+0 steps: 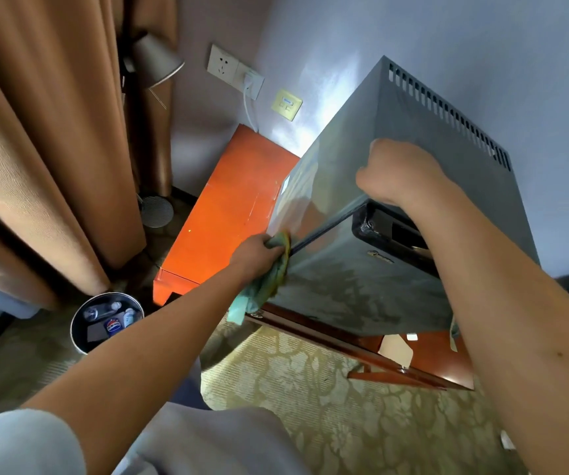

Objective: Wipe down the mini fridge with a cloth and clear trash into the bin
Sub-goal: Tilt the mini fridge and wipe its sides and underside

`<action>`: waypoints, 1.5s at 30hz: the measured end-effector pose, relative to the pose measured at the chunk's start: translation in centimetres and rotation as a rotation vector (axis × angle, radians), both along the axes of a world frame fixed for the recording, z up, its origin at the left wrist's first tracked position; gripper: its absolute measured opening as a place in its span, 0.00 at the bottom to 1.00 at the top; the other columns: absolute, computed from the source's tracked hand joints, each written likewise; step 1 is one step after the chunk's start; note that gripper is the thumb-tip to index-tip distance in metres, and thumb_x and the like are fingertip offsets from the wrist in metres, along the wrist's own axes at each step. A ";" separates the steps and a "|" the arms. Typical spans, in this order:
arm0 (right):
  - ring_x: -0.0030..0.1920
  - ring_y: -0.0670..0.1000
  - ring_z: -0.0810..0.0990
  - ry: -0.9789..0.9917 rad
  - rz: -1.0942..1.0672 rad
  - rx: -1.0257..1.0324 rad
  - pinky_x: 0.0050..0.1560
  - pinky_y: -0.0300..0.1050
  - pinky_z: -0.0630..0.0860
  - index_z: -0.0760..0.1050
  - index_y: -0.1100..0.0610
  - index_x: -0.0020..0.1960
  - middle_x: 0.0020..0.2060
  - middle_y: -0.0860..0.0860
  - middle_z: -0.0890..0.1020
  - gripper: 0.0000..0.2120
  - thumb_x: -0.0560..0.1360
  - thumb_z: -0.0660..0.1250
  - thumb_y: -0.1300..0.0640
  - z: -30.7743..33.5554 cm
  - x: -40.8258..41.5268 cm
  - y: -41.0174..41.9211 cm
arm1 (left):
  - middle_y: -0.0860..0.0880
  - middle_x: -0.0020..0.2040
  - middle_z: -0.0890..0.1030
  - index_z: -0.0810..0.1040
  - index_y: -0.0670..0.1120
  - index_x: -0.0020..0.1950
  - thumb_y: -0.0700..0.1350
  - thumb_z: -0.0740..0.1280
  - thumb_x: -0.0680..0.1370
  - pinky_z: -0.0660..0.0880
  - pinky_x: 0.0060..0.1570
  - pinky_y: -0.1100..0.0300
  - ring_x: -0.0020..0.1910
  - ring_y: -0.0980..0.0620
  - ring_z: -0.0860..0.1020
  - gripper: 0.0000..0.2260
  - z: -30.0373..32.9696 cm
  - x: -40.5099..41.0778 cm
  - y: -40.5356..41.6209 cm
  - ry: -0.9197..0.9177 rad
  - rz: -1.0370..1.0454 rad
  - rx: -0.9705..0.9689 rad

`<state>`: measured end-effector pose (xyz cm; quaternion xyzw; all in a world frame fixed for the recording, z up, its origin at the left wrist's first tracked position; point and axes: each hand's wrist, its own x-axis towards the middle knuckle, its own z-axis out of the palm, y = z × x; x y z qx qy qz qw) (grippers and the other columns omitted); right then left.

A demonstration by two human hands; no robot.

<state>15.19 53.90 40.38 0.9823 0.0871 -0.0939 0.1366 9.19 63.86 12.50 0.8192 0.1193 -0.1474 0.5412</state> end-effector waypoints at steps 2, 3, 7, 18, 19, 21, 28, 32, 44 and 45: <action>0.35 0.53 0.71 -0.007 -0.003 -0.035 0.32 0.44 0.64 0.66 0.56 0.40 0.38 0.54 0.74 0.08 0.78 0.59 0.61 -0.1 0.0 0.2 | 0.47 0.45 0.82 0.80 0.51 0.52 0.57 0.65 0.78 0.77 0.45 0.52 0.46 0.45 0.80 0.11 -0.9 -0.2 0.3 0.018 -0.054 0.034; 0.34 0.53 0.71 -0.011 -0.004 -0.058 0.31 0.44 0.63 0.65 0.56 0.40 0.37 0.54 0.74 0.09 0.78 0.59 0.61 -0.2 0.0 0.4 | 0.48 0.45 0.82 0.80 0.52 0.52 0.57 0.66 0.77 0.78 0.44 0.52 0.45 0.46 0.80 0.11 -0.7 0.0 0.4 -0.002 -0.050 0.030; 0.34 0.53 0.69 -0.023 0.005 -0.135 0.31 0.43 0.61 0.64 0.56 0.39 0.37 0.54 0.73 0.09 0.78 0.59 0.63 -0.2 0.1 0.9 | 0.52 0.41 0.83 0.80 0.54 0.45 0.60 0.68 0.73 0.77 0.41 0.54 0.41 0.50 0.80 0.10 2.5 2.5 0.3 -0.162 0.069 -0.156; 0.33 0.54 0.70 -0.056 0.105 -0.260 0.31 0.43 0.61 0.65 0.56 0.39 0.36 0.54 0.73 0.10 0.79 0.61 0.59 -0.3 0.6 0.8 | 0.48 0.44 0.81 0.79 0.49 0.50 0.57 0.66 0.77 0.76 0.43 0.51 0.45 0.45 0.79 0.12 -3.6 3.3 0.4 0.039 -0.032 -0.024; 0.34 0.55 0.71 -0.074 0.148 -0.252 0.32 0.43 0.62 0.66 0.57 0.41 0.35 0.53 0.72 0.10 0.80 0.61 0.57 -0.5 0.8 0.9 | 0.48 0.43 0.80 0.79 0.50 0.48 0.57 0.67 0.76 0.74 0.41 0.52 0.44 0.46 0.79 0.11 -3.7 3.2 0.6 0.031 -0.057 -0.003; 0.37 0.57 0.73 -0.084 0.270 -0.202 0.35 0.45 0.64 0.66 0.55 0.45 0.35 0.52 0.71 0.08 0.81 0.61 0.54 -1.1 1.0 1.4 | 0.50 0.40 0.80 0.79 0.52 0.45 0.57 0.67 0.75 0.72 0.38 0.54 0.42 0.47 0.78 0.10 -3.0 3.6 1.0 -0.030 -0.092 0.041; 0.42 0.58 0.73 0.119 0.408 -0.276 0.41 0.46 0.65 0.78 0.55 0.52 0.41 0.54 0.76 0.07 0.81 0.61 0.56 -4.6 3.3 4.0 | 0.59 0.31 0.78 0.78 0.60 0.35 0.56 0.71 0.72 0.69 0.34 0.61 0.31 0.60 0.76 0.06 2.8 8.5 0.3 -0.189 0.084 -0.356; 0.59 0.57 0.76 0.312 0.403 -0.440 0.61 0.53 0.67 0.78 0.51 0.60 0.57 0.53 0.80 0.13 0.78 0.61 0.57 -6.9 3.6 5.0 | 0.50 0.45 0.82 0.81 0.52 0.49 0.55 0.69 0.76 0.71 0.41 0.58 0.45 0.49 0.79 0.08 -1.2 8.2 0.4 0.000 0.057 -0.220; 0.67 0.57 0.71 0.431 0.211 -0.470 0.66 0.52 0.65 0.72 0.57 0.71 0.66 0.55 0.75 0.20 0.81 0.60 0.52 -9.1 5.3 5.8 | 0.64 0.27 0.76 0.81 0.60 0.39 0.57 0.67 0.67 0.64 0.32 0.63 0.28 0.65 0.73 0.05 3.8 13.4 0.7 -0.034 0.048 -0.477; 0.66 0.57 0.71 0.465 0.189 -0.477 0.65 0.53 0.66 0.71 0.57 0.72 0.66 0.55 0.75 0.21 0.81 0.61 0.52 -9.2 5.7 6.3 | 0.62 0.28 0.77 0.80 0.61 0.36 0.57 0.67 0.66 0.64 0.32 0.62 0.29 0.64 0.74 0.04 3.5 13.7 0.6 -0.012 0.060 -0.486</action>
